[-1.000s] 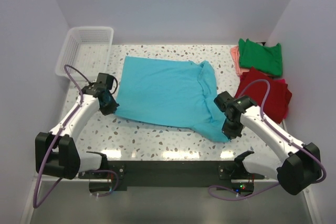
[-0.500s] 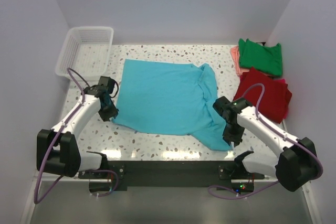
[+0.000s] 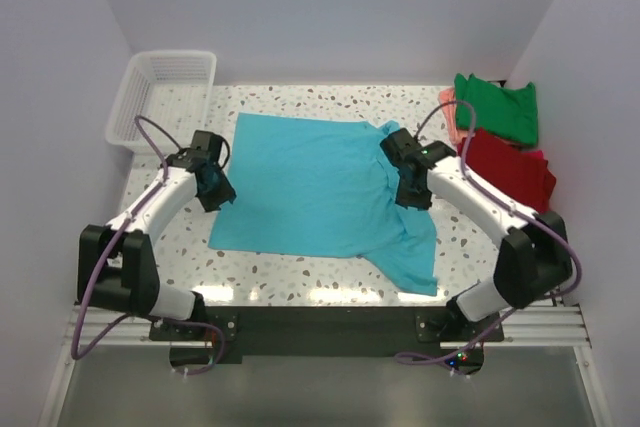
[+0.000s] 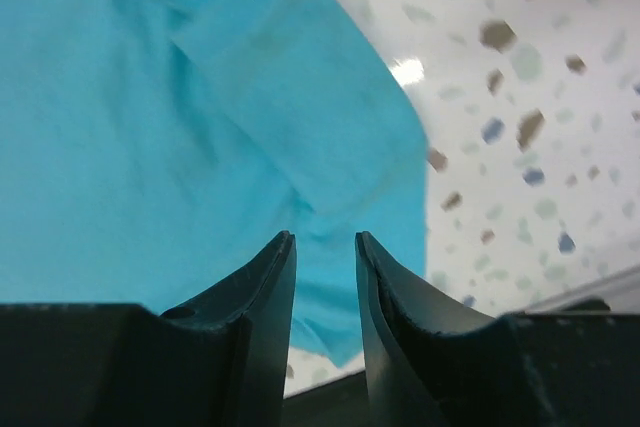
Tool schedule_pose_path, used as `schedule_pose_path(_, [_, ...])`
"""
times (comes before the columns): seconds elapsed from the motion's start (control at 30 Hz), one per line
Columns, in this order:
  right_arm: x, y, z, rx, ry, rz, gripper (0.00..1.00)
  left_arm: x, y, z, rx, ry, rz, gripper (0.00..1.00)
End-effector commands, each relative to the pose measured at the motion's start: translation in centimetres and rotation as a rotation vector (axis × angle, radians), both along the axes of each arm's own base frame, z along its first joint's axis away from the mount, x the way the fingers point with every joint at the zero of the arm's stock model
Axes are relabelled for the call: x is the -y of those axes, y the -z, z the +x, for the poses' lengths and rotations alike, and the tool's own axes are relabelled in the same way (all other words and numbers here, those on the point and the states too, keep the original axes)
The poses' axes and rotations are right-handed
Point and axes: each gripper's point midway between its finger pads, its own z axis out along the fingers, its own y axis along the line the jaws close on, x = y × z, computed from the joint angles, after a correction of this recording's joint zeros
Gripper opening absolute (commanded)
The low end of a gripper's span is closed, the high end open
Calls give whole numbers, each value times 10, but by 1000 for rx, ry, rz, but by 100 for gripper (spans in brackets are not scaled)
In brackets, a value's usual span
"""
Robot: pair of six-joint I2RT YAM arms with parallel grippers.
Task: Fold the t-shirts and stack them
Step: Flatten the tshirt out
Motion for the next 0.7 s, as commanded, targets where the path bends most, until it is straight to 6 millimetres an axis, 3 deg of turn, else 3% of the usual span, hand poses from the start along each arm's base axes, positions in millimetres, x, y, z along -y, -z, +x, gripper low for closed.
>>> schedule_pose_path(0.0, [-51, -6, 92, 172, -171, 56, 34, 25, -23, 81, 205, 69, -89, 40])
schedule_pose_path(0.13, [-80, 2, 136, 236, -269, 81, 34, 33, -32, 124, 321, 122, -92, 41])
schedule_pose_path(0.2, [-88, 20, 149, 219, -325, 70, 34, 37, -28, 143, 343, 146, -93, 41])
schedule_pose_path(0.37, [-118, 27, 191, 221, -404, 96, 31, 46, -5, 187, 341, 196, -89, 40])
schedule_pose_path(0.53, [-133, 38, 216, 224, -426, 108, 30, 50, 10, 215, 339, 203, -85, 39])
schedule_pose_path(0.67, [-127, 46, 236, 226, -386, 103, 29, 54, 22, 232, 350, 236, -85, 39])
